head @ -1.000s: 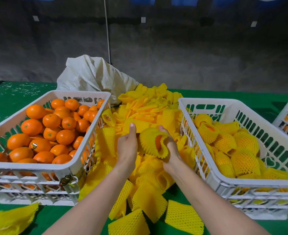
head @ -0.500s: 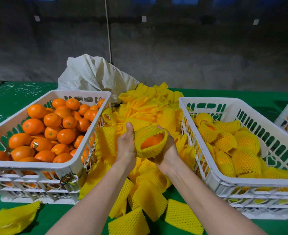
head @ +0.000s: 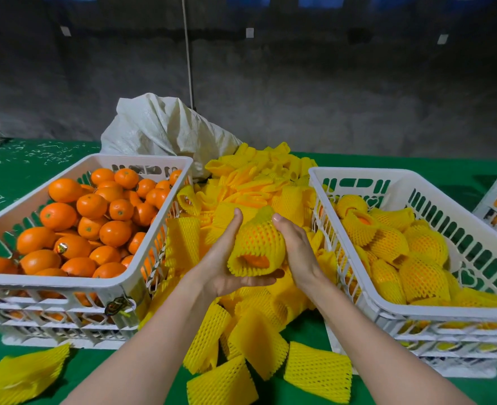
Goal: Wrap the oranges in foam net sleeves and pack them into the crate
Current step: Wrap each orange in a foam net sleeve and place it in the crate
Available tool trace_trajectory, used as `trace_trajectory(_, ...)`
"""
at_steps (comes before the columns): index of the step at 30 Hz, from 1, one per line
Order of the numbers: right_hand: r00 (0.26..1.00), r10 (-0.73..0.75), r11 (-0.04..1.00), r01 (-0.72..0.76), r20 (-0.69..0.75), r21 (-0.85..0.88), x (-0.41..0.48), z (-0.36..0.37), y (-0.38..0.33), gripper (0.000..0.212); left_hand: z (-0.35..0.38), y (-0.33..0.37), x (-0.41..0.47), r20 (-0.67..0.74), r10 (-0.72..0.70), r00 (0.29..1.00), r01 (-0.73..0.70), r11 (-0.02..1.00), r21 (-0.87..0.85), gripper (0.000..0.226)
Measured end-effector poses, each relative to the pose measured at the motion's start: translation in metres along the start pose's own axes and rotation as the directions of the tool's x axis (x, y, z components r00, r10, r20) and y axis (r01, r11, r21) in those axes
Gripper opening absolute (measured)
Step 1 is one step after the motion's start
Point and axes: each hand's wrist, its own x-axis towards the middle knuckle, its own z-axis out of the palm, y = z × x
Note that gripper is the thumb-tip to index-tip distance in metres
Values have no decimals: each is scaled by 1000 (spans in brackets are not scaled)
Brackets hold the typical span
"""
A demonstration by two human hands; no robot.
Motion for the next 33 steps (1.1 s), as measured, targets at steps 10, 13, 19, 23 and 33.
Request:
trace_trajectory(10, 995, -93, 992, 91, -20, -90, 8, 0, 1, 31, 6, -4, 7, 75, 42, 996, -42, 999, -11, 34)
trace_trajectory(13, 991, -40, 998, 33, -124, -61, 8, 4, 3, 24, 9, -3, 3, 66, 42, 997, -47, 996, 70, 29)
trace_trajectory(19, 963, -267, 904, 256, 15, -343, -13, 7, 16, 39, 5, 1, -1, -79, 81, 994, -83, 996, -19, 25)
trace_trajectory(23, 947, -254, 826, 317, 196, -465, -23, 15, 22, 46, 8, 2, -4, -195, 99, 976, -110, 993, -43, 27)
trace_trajectory(33, 900, -435, 805, 395, 12, -443, -20, -4, -18, 49, 27, -2, 7, 53, 212, 976, -196, 956, -216, 69)
